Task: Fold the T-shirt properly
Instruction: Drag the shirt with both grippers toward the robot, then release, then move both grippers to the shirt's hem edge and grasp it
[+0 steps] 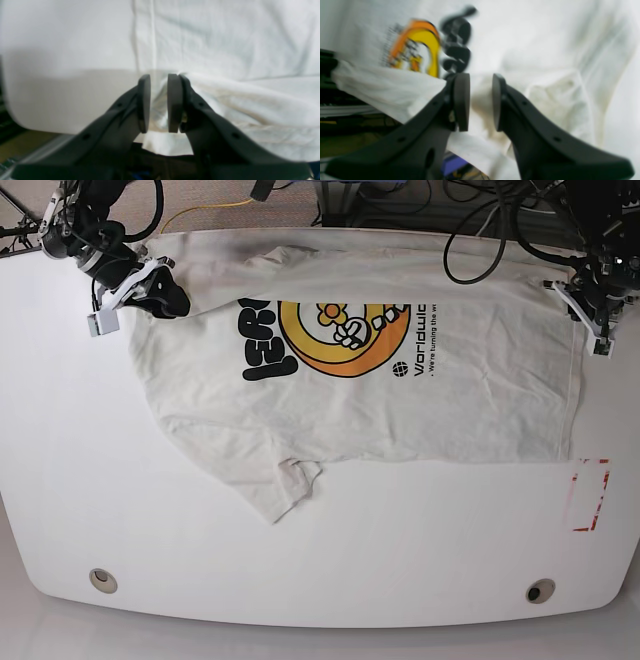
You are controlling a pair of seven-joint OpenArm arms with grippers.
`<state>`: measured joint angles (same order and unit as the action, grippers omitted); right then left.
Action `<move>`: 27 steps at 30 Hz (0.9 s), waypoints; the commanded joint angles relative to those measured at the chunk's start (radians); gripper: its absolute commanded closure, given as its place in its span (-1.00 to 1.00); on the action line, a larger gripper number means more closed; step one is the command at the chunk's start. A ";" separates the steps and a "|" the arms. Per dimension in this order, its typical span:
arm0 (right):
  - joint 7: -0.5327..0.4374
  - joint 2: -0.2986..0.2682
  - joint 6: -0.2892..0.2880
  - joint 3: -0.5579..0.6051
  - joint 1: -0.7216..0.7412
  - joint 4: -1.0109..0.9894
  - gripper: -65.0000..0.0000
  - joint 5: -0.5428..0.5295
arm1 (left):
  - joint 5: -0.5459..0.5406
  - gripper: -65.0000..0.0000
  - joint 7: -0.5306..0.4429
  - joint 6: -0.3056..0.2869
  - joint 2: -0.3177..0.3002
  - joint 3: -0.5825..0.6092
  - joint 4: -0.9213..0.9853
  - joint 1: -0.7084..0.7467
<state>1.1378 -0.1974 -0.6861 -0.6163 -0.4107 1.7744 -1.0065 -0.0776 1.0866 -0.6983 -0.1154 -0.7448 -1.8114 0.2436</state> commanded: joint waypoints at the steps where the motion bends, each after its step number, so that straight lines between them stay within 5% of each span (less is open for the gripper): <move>1: -0.018 -0.009 -0.012 0.023 0.005 -0.009 0.56 0.016 | 0.003 0.70 -0.007 0.000 -0.043 -0.006 0.019 -0.002; 14: -0.057 -0.066 -0.012 0.032 0.040 -0.090 0.56 0.300 | -0.001 0.70 -0.010 0.000 -0.114 -0.009 0.150 -0.003; 27: -0.069 -0.124 -0.012 0.016 0.019 -0.005 0.56 0.317 | -0.003 0.68 -0.001 0.000 -0.178 0.009 0.150 -0.010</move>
<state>1.0786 -0.2970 -0.6979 -0.5770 -0.3874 1.7241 -0.6750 -0.0776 1.0847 -0.6998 -0.2729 -0.7319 -1.6424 0.2432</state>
